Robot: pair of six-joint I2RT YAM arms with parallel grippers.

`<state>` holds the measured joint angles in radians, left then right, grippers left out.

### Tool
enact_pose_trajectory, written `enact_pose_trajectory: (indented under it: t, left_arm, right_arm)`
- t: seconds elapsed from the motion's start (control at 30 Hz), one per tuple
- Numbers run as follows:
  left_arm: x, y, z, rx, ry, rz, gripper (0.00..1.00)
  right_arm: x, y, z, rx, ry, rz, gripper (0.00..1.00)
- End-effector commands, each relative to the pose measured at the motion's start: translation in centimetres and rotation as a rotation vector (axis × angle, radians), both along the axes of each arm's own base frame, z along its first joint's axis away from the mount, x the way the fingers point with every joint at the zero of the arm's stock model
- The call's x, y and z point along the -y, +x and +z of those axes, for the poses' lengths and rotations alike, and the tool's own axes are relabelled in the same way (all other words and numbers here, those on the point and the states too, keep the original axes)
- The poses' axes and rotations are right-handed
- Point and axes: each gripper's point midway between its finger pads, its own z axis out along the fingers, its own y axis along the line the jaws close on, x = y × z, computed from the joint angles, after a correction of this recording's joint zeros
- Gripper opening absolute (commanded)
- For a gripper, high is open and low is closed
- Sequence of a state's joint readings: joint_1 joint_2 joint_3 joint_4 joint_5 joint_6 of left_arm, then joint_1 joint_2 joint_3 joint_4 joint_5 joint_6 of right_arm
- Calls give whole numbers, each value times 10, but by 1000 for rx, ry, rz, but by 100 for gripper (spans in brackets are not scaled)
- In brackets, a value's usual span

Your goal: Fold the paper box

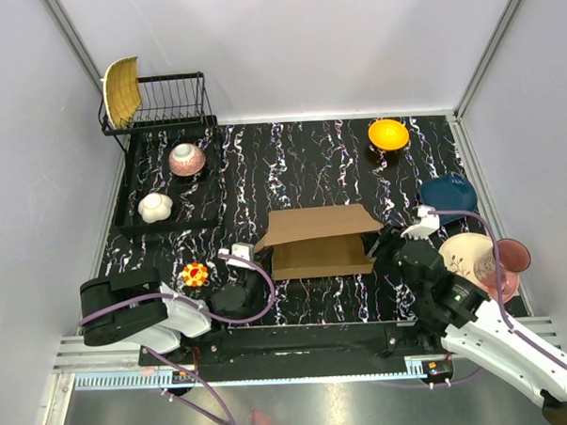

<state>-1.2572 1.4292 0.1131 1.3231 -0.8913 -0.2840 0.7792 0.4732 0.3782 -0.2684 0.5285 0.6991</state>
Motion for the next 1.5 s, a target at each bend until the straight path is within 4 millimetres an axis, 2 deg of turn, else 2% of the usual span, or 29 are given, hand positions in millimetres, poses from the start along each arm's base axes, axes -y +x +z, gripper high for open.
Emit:
enact_pose_trajectory:
  t: [0.0, 0.03, 0.2, 0.3, 0.43, 0.5, 0.6, 0.63, 0.7, 0.73, 0.77, 0.8, 0.83, 0.87, 0.9, 0.93, 1.0, 1.03, 1.07, 1.1, 1.17, 1.2, 1.23, 1.27, 1.3, 1.33, 1.37, 1.43, 1.47]
  left_arm:
    - [-6, 2, 22, 31, -95, 59, 1]
    - [-7, 3, 21, 29, -87, 64, 1]
    - [-10, 2, 18, 24, -69, 82, 2]
    - [-9, 0, 14, 17, -54, 76, 2]
    - [-8, -3, 6, 10, -21, 75, 2]
    - [-7, -5, 3, 8, -6, 76, 3]
    - [-6, -8, 1, 6, 9, 68, 8]
    - [-6, -9, 0, 5, 17, 67, 14]
    - [-4, -15, 3, 7, 26, 58, 25]
    - [-4, -18, -2, -1, 70, 54, 37]
    - [-7, -20, -4, -8, 85, 63, 43]
    - [-4, -25, 4, -10, 63, 50, 47]
    - [-11, -28, -10, -31, 158, 54, 50]
    - [-13, -31, -13, -62, 138, 63, 54]
    - [-11, -34, 0, -82, 85, 60, 56]
    - [-26, -37, -21, -122, 214, 69, 57]
    - [-30, -42, -12, -176, 114, 79, 57]
    - [-42, -45, -21, -194, 181, 83, 57]
    - [-43, -48, -22, -214, 161, 71, 58]
    - [-41, -53, -14, -215, 137, 44, 58]
    - [-52, -58, -18, -231, 177, 47, 59]
    - [-51, -62, -9, -236, 155, 33, 59]
    - [-61, -64, -14, -244, 220, 38, 60]
    - [-59, -67, -11, -264, 193, 29, 60]
    - [-56, -67, 2, -271, 165, 21, 60]
    - [-68, -68, -1, -284, 226, 40, 60]
    - [-65, -68, 16, -300, 157, 67, 60]
    - [-81, -67, 22, -316, 197, 112, 60]
    - [-79, -67, 40, -311, 172, 118, 60]
  right_arm:
    - [-26, -27, 38, 1, 40, 226, 64]
    - [-26, -31, 41, -14, 44, 238, 71]
    - [-10, -54, 60, -68, 55, 246, 73]
    - [0, -65, 83, 17, 114, 257, 73]
    - [8, -79, 131, 186, 229, 295, 73]
    - [9, -80, 150, 246, 256, 300, 73]
    - [-9, -68, 149, 218, 219, 330, 70]
    - [-24, -57, 136, 161, 179, 346, 69]
    - [-46, -48, 126, 117, 167, 394, 62]
    - [-59, -39, 108, 57, 133, 405, 60]
    - [-67, -36, 101, 38, 130, 421, 59]
    - [-77, -33, 95, 35, 141, 450, 58]
    - [-84, -29, 83, 6, 133, 455, 57]
    - [-87, -27, 78, -1, 135, 461, 57]
    - [-92, -26, 72, -1, 142, 471, 57]
    - [-94, -25, 66, -9, 141, 472, 57]
    - [-97, -22, 59, -10, 143, 472, 57]
    - [-97, -20, 54, -18, 135, 469, 57]
    - [-99, -19, 52, -16, 135, 472, 57]
    - [-99, -19, 46, -24, 124, 470, 57]
    - [-100, -16, 41, -31, 118, 465, 57]
    - [-100, -16, 37, -36, 114, 465, 57]
    - [-100, -15, 35, -40, 109, 459, 57]
    - [-100, -14, 34, -39, 109, 454, 57]
    - [-99, -14, 34, -38, 108, 450, 57]
    - [-99, -13, 34, -37, 109, 450, 58]
    - [-99, -13, 37, -31, 110, 449, 58]
    - [-99, -12, 36, -29, 100, 450, 58]
    - [-98, -12, 35, -34, 90, 449, 58]
